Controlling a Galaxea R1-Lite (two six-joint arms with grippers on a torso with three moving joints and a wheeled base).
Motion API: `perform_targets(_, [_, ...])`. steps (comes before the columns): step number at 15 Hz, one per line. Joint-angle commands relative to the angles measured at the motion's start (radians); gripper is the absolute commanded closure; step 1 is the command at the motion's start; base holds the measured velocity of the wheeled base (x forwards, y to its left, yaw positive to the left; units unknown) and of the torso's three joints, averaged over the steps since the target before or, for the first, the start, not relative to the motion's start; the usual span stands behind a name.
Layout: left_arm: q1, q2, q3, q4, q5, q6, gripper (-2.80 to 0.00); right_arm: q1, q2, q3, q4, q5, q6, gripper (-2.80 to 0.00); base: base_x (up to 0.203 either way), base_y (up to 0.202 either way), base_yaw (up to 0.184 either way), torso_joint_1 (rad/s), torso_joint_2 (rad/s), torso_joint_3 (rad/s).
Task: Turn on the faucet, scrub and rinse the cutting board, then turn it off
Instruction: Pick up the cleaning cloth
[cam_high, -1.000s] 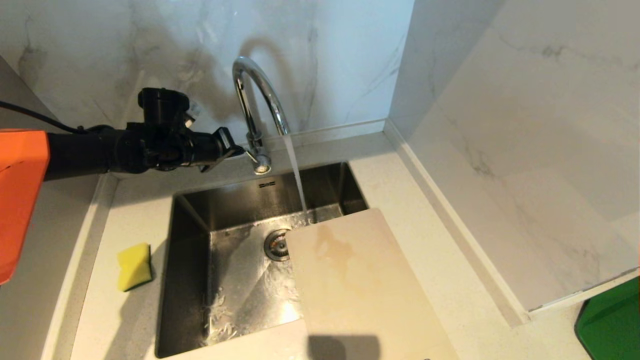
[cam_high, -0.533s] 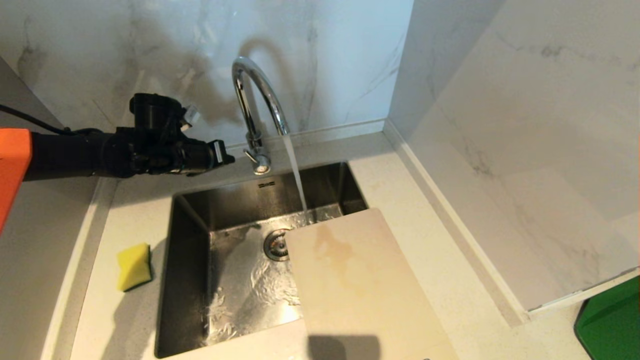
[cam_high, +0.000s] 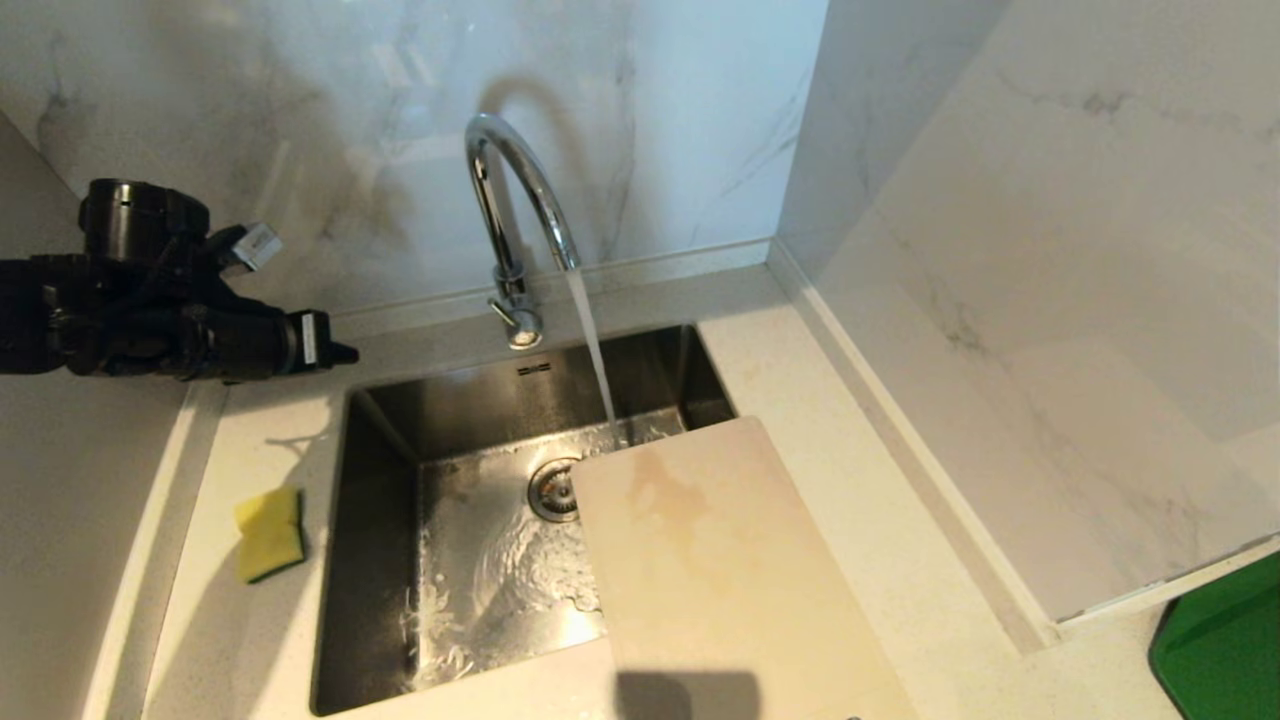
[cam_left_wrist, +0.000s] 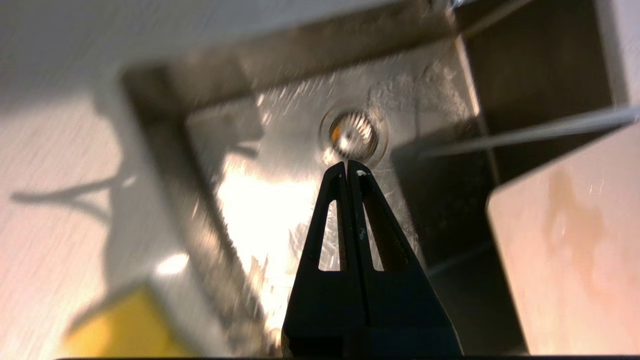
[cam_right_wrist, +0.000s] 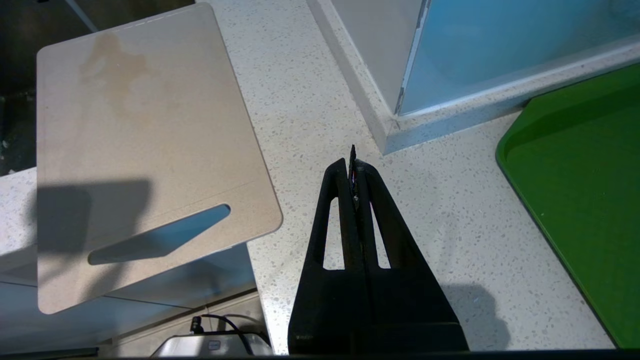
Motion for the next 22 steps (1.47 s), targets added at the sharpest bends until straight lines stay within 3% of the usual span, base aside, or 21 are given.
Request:
perform_targets(1, [0.027, -0.143, 0.113, 0.009, -0.002, 0.0, 0.0, 0.0, -0.002, 0.002, 0.0, 0.0, 0.0, 0.0, 0.0, 0.0, 0.0, 0.0, 0.0, 0.0])
perform_targets(3, [0.045, -0.192, 0.168, 0.045, -0.003, 0.03, 0.0, -0.001, -0.002, 0.002, 0.0, 0.0, 0.0, 0.0, 0.0, 0.0, 0.0, 0.0, 0.0, 0.0])
perform_targets(6, [0.073, -0.245, 0.186, 0.188, 0.002, 0.16, 0.0, -0.001, -0.002, 0.002, 0.0, 0.0, 0.0, 0.0, 0.0, 0.0, 0.0, 0.0, 0.0, 0.0])
perform_targets(9, [0.124, -0.297, 0.225, 0.369, 0.023, 0.25, 0.0, 0.0, -0.002, 0.002, 0.0, 0.0, 0.0, 0.0, 0.0, 0.0, 0.0, 0.0, 0.0, 0.0])
perform_targets(11, [0.154, -0.315, 0.28, 0.457, 0.051, 0.269, 0.0, -0.001, -0.002, 0.002, 0.0, 0.0, 0.0, 0.0, 0.0, 0.0, 0.0, 0.0, 0.0, 0.0])
perform_targets(15, [0.221, -0.299, 0.433, 0.432, 0.118, 0.268, 0.0, -0.001, -0.002, 0.002, 0.0, 0.0, 0.0, 0.0, 0.0, 0.0, 0.0, 0.0, 0.0, 0.0])
perform_targets(16, [0.24, -0.282, 0.458, 0.403, 0.123, 0.267, -2.8, -0.001, -0.002, 0.002, 0.0, 0.0, 0.0, 0.0, 0.0, 0.0, 0.0, 0.0, 0.0, 0.0])
perform_targets(19, [0.266, -0.223, 0.451, 0.37, 0.123, 0.254, -2.8, -0.001, -0.002, 0.002, 0.0, 0.0, 0.0, 0.0, 0.0, 0.0, 0.0, 0.0, 0.0, 0.0])
perform_targets(22, [0.268, -0.152, 0.44, 0.324, 0.124, 0.199, -2.8, -0.001, -0.002, 0.002, 0.0, 0.0, 0.0, 0.0, 0.0, 0.0, 0.0, 0.0, 0.0, 0.0])
